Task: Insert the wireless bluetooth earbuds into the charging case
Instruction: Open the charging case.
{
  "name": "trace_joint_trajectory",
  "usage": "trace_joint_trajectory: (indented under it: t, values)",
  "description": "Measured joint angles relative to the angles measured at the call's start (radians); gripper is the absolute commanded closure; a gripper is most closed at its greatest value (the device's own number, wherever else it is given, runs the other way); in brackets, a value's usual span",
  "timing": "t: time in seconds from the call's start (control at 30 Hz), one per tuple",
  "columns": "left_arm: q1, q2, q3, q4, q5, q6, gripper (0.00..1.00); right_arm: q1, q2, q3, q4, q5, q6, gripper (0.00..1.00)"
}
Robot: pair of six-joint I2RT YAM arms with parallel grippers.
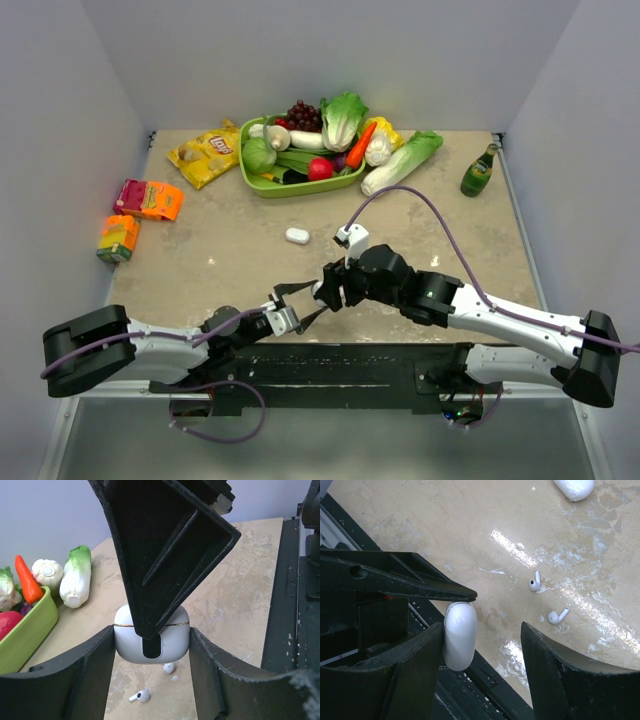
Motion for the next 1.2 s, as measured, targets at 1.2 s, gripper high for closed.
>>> trace_joint_trajectory:
  t: [1.2]
  values:
    - [-0.032,-0.033,0.0,-0.006,-0.102,0.049,1.0,-0.008,-0.068,0.0,-0.025,0.107,0.025,0.35]
